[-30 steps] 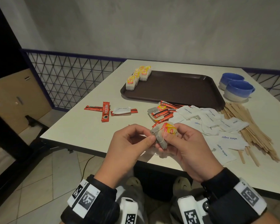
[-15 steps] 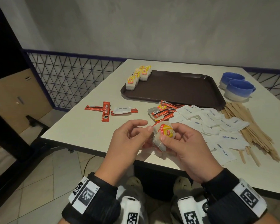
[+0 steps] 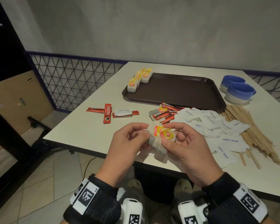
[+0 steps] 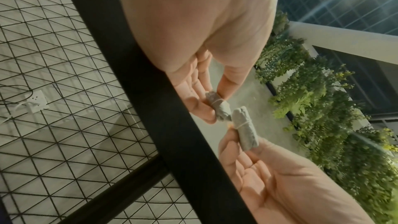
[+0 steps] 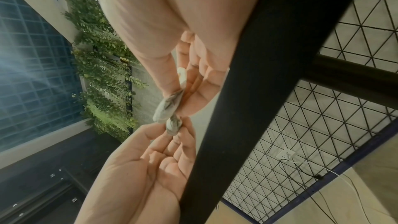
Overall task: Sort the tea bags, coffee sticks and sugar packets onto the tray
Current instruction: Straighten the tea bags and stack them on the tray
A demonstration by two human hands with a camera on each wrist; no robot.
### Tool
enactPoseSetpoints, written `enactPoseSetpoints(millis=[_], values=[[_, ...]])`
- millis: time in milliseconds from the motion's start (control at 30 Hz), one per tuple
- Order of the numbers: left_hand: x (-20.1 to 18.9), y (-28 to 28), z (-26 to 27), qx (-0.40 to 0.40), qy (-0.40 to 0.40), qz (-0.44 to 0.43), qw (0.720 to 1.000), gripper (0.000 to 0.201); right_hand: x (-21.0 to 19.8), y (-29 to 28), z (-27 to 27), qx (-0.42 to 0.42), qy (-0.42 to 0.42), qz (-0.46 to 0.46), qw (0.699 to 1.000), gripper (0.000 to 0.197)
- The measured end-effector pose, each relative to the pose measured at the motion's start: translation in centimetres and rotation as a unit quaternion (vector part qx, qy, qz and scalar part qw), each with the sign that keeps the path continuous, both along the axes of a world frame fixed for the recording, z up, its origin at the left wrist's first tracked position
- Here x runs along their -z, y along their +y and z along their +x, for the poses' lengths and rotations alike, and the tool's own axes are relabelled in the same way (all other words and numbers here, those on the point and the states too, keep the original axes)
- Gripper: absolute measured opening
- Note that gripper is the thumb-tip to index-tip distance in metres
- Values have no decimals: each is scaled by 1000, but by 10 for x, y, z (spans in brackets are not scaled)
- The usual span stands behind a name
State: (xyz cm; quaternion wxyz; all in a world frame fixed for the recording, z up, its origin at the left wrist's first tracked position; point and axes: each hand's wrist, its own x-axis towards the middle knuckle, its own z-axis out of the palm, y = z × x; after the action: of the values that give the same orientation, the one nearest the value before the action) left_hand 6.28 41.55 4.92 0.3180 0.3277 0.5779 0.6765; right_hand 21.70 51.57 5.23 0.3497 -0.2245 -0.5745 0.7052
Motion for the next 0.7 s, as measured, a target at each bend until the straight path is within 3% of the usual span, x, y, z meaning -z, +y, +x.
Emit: enactPoseSetpoints(millis=[300, 500, 600, 700], values=[[0, -5, -2, 47, 67, -18, 996, 35, -1, 0, -2, 15, -31, 12, 999, 20], [-3, -6, 4, 60, 105, -22, 992, 20, -1, 0, -1, 18, -63, 37, 997, 14], [-3, -6, 5, 61, 104, -17, 993, 16, -3, -2, -1, 25, -58, 33, 997, 17], [-2, -6, 2, 43, 54, -1, 998, 17, -4, -1, -1, 36, -8, -17, 999, 32]])
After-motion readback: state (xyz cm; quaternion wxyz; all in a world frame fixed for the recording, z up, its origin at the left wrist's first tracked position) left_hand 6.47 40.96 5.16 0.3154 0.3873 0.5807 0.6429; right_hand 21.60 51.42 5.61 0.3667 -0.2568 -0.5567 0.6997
